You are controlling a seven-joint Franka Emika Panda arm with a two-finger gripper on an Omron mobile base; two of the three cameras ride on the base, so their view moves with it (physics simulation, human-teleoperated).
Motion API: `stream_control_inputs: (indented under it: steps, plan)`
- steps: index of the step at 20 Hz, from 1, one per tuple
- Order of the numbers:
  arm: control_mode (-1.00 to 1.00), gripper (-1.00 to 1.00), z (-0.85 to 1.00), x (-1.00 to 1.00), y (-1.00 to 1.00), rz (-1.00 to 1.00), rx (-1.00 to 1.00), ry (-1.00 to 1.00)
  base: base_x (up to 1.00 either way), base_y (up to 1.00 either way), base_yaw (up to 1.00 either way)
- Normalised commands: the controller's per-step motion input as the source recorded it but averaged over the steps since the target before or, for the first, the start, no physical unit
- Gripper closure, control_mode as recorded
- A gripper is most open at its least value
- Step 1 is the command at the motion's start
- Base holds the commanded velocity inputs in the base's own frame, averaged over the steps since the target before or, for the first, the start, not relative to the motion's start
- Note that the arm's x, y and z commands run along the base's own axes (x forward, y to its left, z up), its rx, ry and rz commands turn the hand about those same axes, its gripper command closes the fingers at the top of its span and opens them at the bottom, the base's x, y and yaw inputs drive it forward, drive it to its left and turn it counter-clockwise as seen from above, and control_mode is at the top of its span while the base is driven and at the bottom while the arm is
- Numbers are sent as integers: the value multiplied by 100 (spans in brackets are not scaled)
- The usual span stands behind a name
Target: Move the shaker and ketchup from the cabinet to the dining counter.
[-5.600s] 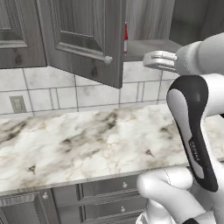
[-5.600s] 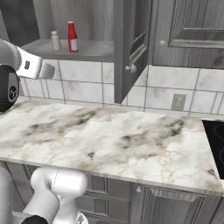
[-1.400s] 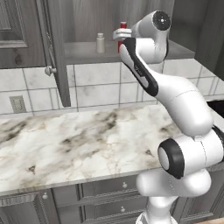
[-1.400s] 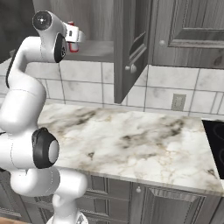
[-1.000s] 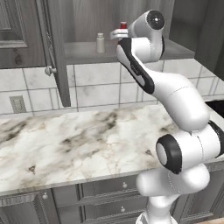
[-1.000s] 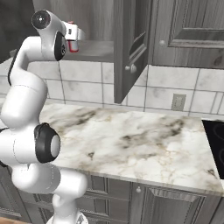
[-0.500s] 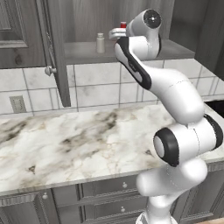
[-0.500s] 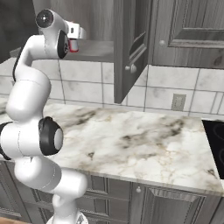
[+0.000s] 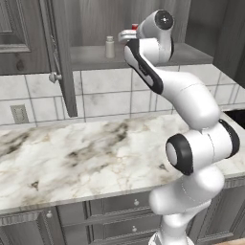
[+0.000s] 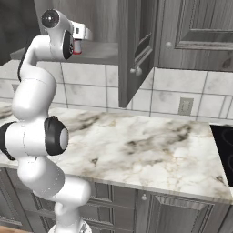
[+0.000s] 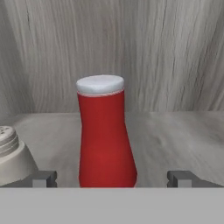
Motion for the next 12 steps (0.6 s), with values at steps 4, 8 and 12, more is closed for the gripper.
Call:
stream_control_inputs:
  steps: [4, 8, 12]
  plan:
    - [-100, -100, -6, 12, 0, 0, 0, 0, 0, 0, 0]
    - [-100, -100, -5, 16, 0, 0, 0, 0, 0, 0, 0]
    - [-100, -100, -1, 21, 0, 0, 0, 0, 0, 0, 0]
